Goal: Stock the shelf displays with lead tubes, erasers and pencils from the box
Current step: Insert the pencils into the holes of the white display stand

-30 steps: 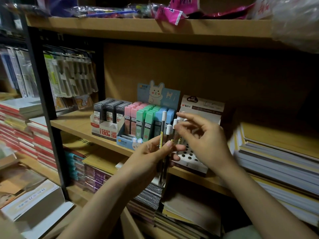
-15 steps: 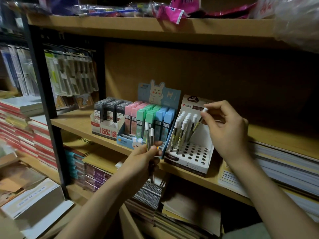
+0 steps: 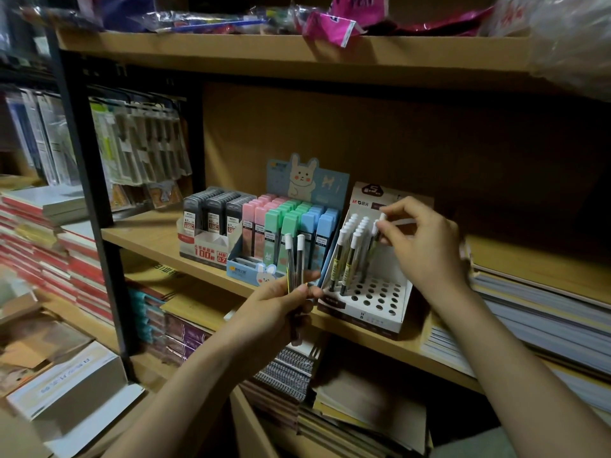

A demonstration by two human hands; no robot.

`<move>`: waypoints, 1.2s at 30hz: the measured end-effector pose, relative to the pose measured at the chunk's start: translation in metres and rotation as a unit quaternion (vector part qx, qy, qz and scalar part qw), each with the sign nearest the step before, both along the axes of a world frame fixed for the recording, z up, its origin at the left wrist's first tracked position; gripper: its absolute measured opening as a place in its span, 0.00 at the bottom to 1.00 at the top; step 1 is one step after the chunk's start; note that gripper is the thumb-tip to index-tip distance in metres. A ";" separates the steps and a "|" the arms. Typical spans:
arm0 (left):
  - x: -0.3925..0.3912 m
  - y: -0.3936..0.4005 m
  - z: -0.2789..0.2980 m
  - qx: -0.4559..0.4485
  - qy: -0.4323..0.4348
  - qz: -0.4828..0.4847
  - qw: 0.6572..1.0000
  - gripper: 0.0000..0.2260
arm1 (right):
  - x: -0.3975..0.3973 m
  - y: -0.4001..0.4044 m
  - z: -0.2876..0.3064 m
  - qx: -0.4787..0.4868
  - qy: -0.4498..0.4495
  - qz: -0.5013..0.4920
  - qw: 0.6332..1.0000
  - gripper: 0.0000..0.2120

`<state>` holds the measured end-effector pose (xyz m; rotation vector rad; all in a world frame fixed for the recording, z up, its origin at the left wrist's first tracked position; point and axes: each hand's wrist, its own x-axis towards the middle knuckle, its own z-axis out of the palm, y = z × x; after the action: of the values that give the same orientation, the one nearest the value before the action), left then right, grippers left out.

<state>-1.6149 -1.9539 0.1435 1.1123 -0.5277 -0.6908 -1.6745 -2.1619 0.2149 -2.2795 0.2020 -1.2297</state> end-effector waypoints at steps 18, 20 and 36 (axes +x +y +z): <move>-0.007 -0.001 0.002 0.005 -0.046 -0.024 0.999 0.14 | 0.007 0.005 -0.007 -0.060 0.042 -0.055 0.996 0.02; -0.009 0.000 0.003 0.025 -0.068 -0.019 0.997 0.13 | 0.008 0.008 -0.012 -0.093 0.057 -0.069 0.992 0.02; -0.021 -0.003 0.016 0.009 -0.132 -0.094 0.987 0.11 | -0.023 0.045 -0.003 0.132 0.020 0.254 0.958 0.15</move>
<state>-1.6360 -1.9568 0.1594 1.1882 -0.8630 -0.7161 -1.6976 -2.1167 0.2118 -1.9560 -0.1883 -0.8331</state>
